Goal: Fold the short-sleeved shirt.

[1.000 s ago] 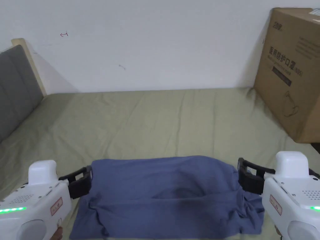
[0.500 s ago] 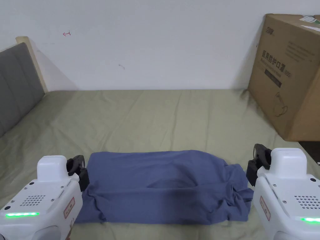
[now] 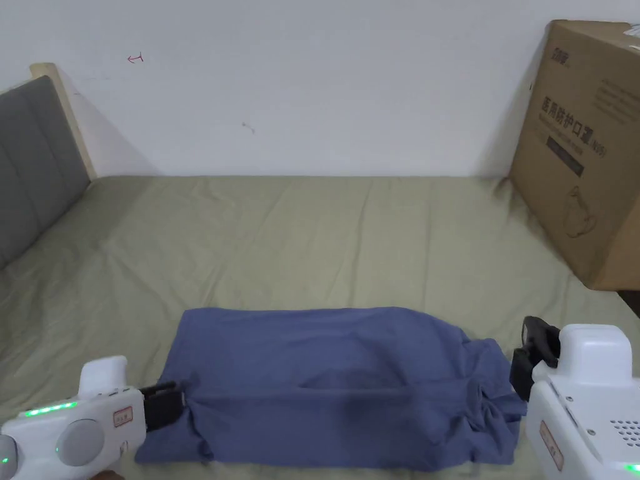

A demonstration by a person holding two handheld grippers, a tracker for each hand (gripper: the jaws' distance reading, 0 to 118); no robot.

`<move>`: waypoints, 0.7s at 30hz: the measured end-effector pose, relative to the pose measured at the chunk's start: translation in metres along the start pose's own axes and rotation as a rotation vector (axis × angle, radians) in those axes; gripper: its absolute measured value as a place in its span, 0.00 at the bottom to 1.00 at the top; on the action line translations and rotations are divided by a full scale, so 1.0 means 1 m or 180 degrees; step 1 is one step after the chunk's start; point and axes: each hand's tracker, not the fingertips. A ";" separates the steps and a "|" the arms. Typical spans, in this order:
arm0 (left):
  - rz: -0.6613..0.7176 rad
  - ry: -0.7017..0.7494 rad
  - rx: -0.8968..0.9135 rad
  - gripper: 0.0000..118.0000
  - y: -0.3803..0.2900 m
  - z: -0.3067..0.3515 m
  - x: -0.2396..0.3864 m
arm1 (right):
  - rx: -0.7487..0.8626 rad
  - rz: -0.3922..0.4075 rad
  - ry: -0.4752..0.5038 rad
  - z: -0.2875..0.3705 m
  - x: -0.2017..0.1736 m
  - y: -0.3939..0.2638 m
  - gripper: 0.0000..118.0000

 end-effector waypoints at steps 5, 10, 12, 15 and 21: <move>-0.0075 0.0273 -0.0344 0.85 -0.012 -0.053 -0.016 | -0.0222 -0.0022 -0.0017 -0.026 0.000 -0.016 0.00; -0.0052 0.0371 -0.0615 0.77 -0.025 -0.095 -0.020 | -0.0447 -0.0055 -0.0066 -0.049 0.003 -0.033 0.00; -0.0086 0.0397 -0.0685 0.62 -0.032 -0.109 -0.019 | -0.0550 -0.0106 -0.0097 -0.056 0.006 -0.041 0.00; -0.0241 0.0419 -0.0507 0.22 -0.035 -0.096 -0.009 | -0.0733 -0.0203 -0.0174 -0.068 0.015 -0.054 0.00; -0.0498 0.0238 -0.0363 0.05 -0.029 -0.080 -0.003 | -0.1637 -0.0390 -0.0205 -0.110 0.034 -0.108 0.52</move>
